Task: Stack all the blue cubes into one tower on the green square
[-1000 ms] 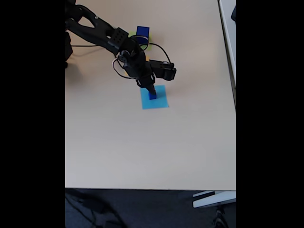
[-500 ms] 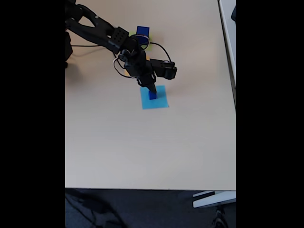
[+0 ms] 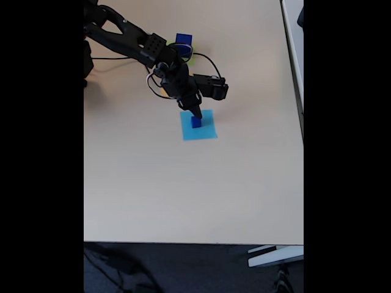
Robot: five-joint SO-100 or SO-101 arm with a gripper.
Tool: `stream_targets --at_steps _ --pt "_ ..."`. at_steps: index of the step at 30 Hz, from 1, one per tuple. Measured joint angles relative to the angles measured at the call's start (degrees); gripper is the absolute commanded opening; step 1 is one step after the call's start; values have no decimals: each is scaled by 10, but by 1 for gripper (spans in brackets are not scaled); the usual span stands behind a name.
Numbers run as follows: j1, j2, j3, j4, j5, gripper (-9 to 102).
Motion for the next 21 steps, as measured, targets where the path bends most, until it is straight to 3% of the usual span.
stream_targets --at_steps 21 --pt "5 0 23 -2 9 0"
